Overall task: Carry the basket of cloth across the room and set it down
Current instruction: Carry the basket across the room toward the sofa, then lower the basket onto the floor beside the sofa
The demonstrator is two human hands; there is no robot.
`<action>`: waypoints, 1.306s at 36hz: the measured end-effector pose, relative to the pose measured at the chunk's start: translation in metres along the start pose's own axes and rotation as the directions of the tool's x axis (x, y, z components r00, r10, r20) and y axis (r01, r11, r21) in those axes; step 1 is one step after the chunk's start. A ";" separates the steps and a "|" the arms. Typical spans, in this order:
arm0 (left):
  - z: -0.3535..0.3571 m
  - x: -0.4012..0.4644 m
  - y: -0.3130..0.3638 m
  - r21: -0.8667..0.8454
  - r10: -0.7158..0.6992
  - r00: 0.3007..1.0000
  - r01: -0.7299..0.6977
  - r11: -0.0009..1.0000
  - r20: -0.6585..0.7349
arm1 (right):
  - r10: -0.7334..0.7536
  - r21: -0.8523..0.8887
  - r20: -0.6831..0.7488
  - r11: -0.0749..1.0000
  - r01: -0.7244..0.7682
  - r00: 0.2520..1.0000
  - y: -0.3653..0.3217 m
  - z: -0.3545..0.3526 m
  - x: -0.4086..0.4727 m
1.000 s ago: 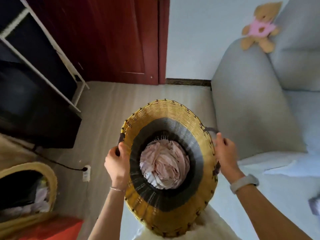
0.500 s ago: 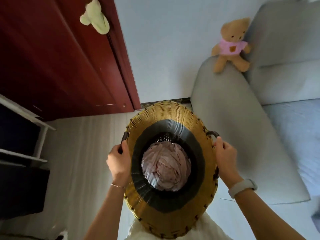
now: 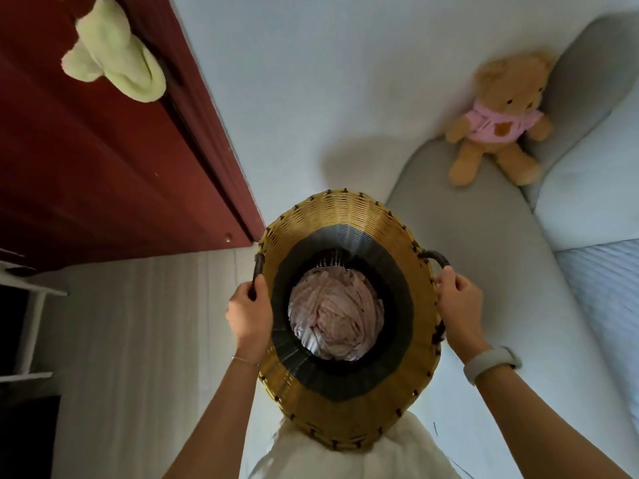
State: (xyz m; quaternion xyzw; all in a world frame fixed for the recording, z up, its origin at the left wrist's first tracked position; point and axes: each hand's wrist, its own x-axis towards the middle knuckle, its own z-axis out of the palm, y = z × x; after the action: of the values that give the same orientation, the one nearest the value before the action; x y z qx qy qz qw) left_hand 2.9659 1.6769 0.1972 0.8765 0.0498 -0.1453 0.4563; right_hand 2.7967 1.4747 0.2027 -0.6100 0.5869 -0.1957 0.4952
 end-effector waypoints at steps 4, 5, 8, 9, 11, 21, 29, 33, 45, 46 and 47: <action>0.036 0.051 0.014 0.040 -0.032 0.999 0.031 0.999 0.031 | 0.034 -0.060 0.018 0.998 -0.033 0.999 -0.010 0.028 0.055; 0.045 0.061 0.015 0.051 -0.048 0.998 0.047 0.998 0.037 | 0.042 -0.083 0.025 0.996 -0.040 0.999 -0.011 0.034 0.066; 0.071 0.086 0.014 0.063 -0.104 0.993 0.100 0.993 0.055 | 0.079 -0.121 0.045 0.990 -0.074 0.996 -0.007 0.049 0.096; 0.080 0.092 0.012 0.071 -0.112 0.992 0.107 0.992 0.061 | 0.090 -0.128 0.052 0.988 -0.083 0.995 -0.006 0.052 0.105; 0.099 0.105 0.009 0.079 -0.136 0.988 0.130 0.988 0.071 | 0.102 -0.151 0.065 0.984 -0.091 0.993 -0.002 0.060 0.126; 0.204 0.154 -0.017 0.117 -0.223 0.971 0.213 0.970 0.083 | 0.184 -0.253 0.186 0.958 -0.134 0.965 0.044 0.093 0.245; 0.262 0.166 -0.051 0.164 -0.218 0.976 0.214 0.963 0.005 | 0.253 -0.403 0.323 0.909 -0.109 0.912 0.085 0.098 0.305; 0.274 0.169 -0.053 0.162 -0.170 0.984 0.176 0.971 -0.051 | 0.175 -0.421 0.289 0.906 -0.039 0.941 0.095 0.100 0.318; 0.276 0.129 -0.059 0.244 -0.282 0.952 0.247 0.938 0.119 | 0.218 -0.622 0.215 0.782 -0.038 0.952 0.092 0.078 0.305; 0.276 0.130 -0.058 0.233 -0.293 0.948 0.259 0.937 0.125 | 0.207 -0.625 0.200 0.780 -0.038 0.958 0.092 0.080 0.304; 0.277 0.133 -0.057 0.219 -0.299 0.945 0.267 0.938 0.131 | 0.196 -0.624 0.182 0.780 -0.041 0.963 0.091 0.083 0.303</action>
State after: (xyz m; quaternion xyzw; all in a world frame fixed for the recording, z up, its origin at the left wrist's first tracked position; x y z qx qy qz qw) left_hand 3.0225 1.4782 -0.0379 0.8864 0.1237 -0.2847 0.3434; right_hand 2.8881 1.2463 -0.0128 -0.7182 0.5924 0.1120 0.3473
